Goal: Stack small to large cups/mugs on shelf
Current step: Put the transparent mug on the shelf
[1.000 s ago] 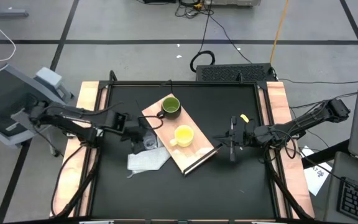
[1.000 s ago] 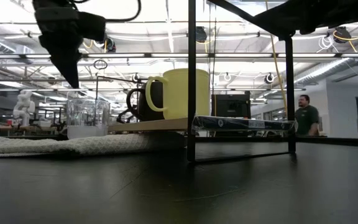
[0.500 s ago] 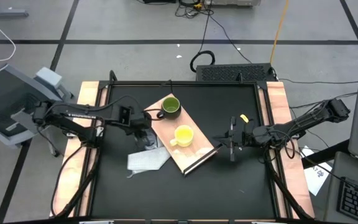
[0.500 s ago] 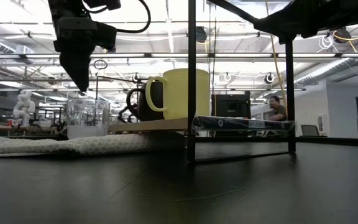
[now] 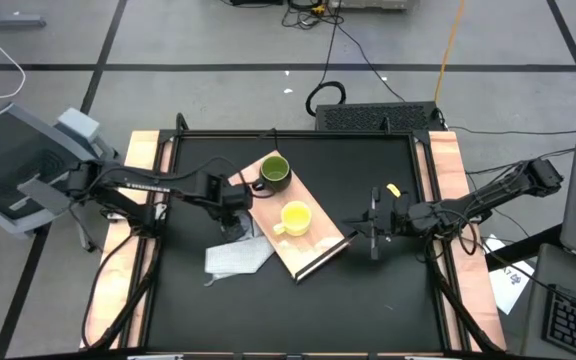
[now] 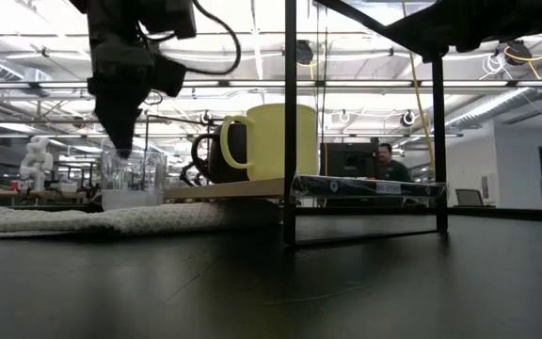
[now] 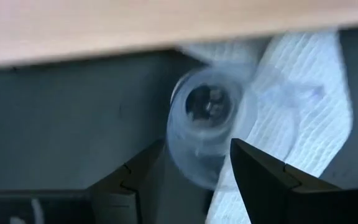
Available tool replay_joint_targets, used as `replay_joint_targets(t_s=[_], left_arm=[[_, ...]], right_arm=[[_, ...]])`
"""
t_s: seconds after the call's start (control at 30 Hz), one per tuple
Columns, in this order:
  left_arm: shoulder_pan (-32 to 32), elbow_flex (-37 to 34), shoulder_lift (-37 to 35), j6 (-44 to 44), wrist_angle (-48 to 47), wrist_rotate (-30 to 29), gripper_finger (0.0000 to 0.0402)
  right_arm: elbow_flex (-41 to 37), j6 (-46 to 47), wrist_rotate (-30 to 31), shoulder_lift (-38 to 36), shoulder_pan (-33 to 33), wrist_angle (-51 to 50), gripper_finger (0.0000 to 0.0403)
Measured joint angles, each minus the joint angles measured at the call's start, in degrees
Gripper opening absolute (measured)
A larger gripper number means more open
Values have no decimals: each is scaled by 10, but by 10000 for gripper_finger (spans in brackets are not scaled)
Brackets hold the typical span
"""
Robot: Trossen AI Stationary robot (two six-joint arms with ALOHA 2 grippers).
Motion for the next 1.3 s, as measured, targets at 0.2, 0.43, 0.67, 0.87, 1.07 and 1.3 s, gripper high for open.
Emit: replay_joint_targets(t_s=[0.2,0.43,0.67,0.87,1.07,1.3], left_arm=[[0,0,16,0,0,-2,184],[0,0,19,12,2,-15,184],[0,0,18,14,5,-24,114],[0,0,18,35,15,-26,10],[-7,0,18,75,14,-56,4],[-12,7,7,91,7,-59,2]], right_arm=[[0,-1,0,0,0,-2,0],[0,1,0,0,13,-4,0],[0,1,0,0,31,-4,0],[0,0,0,0,38,-4,0],[0,0,0,0,38,-4,0],[0,-1,0,0,38,-4,0]])
